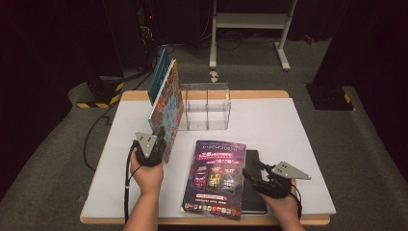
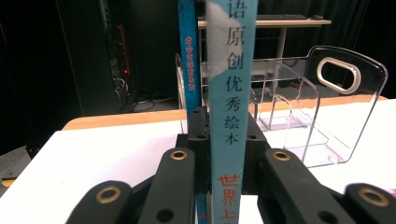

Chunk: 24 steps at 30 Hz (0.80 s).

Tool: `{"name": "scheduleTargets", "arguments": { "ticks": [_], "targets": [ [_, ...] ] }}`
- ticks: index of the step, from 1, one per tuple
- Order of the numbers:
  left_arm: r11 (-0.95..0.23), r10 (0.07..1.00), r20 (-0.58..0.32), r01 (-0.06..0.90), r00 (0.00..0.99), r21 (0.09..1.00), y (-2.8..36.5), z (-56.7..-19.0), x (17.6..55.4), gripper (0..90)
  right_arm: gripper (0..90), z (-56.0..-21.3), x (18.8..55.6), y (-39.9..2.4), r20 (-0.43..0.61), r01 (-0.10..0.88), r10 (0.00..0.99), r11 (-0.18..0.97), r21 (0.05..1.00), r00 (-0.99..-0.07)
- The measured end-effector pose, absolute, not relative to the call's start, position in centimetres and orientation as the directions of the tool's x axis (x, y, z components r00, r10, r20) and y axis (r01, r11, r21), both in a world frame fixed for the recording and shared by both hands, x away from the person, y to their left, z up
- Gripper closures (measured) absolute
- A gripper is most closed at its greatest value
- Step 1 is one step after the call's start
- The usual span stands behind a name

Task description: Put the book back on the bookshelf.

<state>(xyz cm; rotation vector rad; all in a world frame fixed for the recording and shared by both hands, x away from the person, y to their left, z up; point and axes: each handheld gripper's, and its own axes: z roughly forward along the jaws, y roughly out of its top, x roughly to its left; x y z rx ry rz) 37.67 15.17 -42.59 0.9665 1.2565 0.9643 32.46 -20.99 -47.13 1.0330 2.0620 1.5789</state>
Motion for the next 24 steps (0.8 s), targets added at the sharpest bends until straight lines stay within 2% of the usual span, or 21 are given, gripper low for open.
{"name": "scheduleTargets", "arguments": {
  "ticks": [24],
  "targets": [
    [0.280, 0.960, -0.279, -0.036, 0.038, 0.959, 14.2, -42.4, 39.3, 79.9, 40.0, -47.1, 32.4, -20.9, 0.162, 0.339, 0.710, 0.115, 0.934, -0.685]
  ]
}}
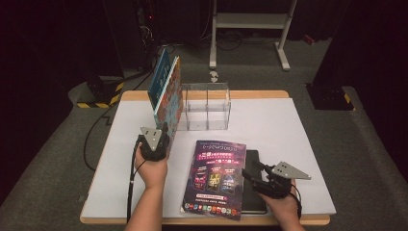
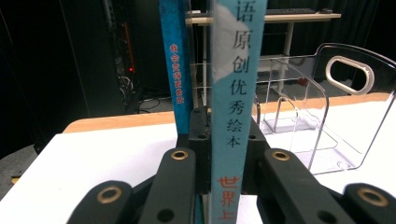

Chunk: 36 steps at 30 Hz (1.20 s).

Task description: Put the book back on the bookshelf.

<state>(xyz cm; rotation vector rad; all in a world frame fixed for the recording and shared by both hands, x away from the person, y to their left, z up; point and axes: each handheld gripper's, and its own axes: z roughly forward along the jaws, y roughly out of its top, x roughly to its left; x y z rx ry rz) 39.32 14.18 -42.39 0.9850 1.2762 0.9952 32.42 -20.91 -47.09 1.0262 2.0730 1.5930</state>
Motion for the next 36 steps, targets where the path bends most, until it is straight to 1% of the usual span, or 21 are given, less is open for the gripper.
{"name": "scheduleTargets", "arguments": {
  "ticks": [13, 24, 36],
  "targets": [
    [0.283, 0.959, -0.283, -0.035, 0.024, 0.958, 14.13, -42.30, 39.73, 79.8, 40.0, -47.13, 32.41, -20.87, 0.164, 0.342, 0.706, 0.116, 0.933, -0.688],
    [0.251, 0.968, -0.252, -0.048, -0.011, 0.967, 14.09, -42.45, 39.67, 78.8, 40.1, -47.23, 32.43, -20.89, 0.168, 0.345, 0.705, 0.116, 0.931, -0.689],
    [0.261, 0.965, -0.262, -0.050, -0.003, 0.964, 14.26, -42.51, 39.65, 78.0, 40.1, -47.28, 32.42, -20.67, 0.166, 0.345, 0.701, 0.121, 0.931, -0.694]
  ]
}}
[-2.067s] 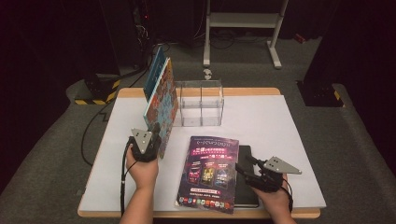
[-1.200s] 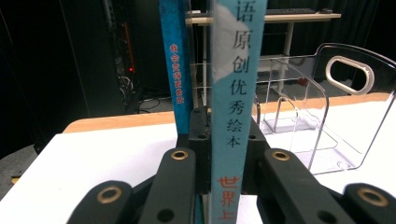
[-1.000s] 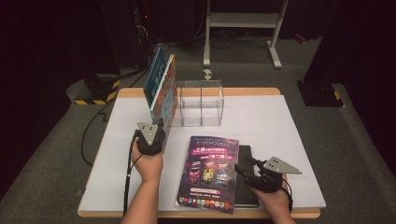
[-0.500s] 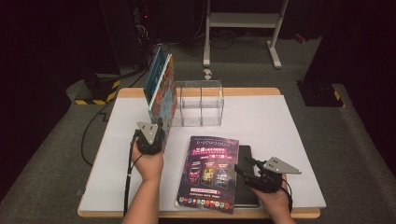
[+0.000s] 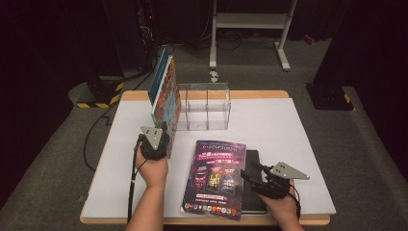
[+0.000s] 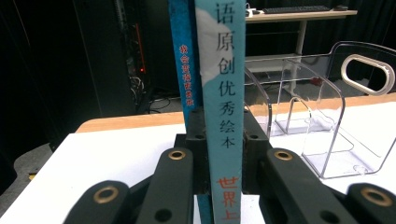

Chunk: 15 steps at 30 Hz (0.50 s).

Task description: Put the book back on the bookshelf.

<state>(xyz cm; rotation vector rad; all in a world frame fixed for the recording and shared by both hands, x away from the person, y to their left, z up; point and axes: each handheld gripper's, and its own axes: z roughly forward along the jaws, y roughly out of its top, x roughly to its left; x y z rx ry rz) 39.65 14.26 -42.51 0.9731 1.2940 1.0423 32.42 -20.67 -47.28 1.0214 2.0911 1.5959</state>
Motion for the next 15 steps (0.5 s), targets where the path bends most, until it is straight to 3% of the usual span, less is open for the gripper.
{"name": "scheduleTargets", "arguments": {
  "ticks": [15],
  "targets": [
    [0.286, 0.958, -0.284, -0.035, 0.034, 0.958, 14.44, -42.52, 39.60, 71.7, 40.2, -47.36, 32.40, -20.44, 0.162, 0.346, 0.700, 0.130, 0.929, -0.696]
  ]
}}
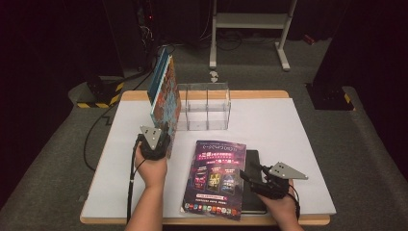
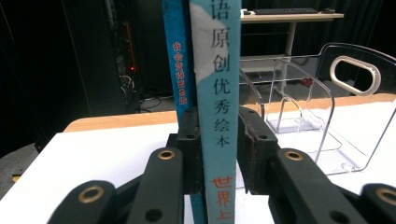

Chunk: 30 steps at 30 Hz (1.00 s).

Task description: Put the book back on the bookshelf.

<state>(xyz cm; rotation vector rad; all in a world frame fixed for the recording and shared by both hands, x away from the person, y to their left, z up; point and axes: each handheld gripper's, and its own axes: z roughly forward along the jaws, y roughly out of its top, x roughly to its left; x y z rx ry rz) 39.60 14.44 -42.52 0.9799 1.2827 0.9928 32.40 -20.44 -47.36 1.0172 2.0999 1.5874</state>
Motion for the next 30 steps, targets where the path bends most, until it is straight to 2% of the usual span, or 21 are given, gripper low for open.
{"name": "scheduleTargets", "arguments": {
  "ticks": [30],
  "targets": [
    [0.306, 0.951, -0.304, -0.029, 0.050, 0.952, 14.94, -42.63, 39.18, 67.5, 40.1, -47.45, 32.42, -20.37, 0.158, 0.346, 0.699, 0.136, 0.928, -0.697]
  ]
}}
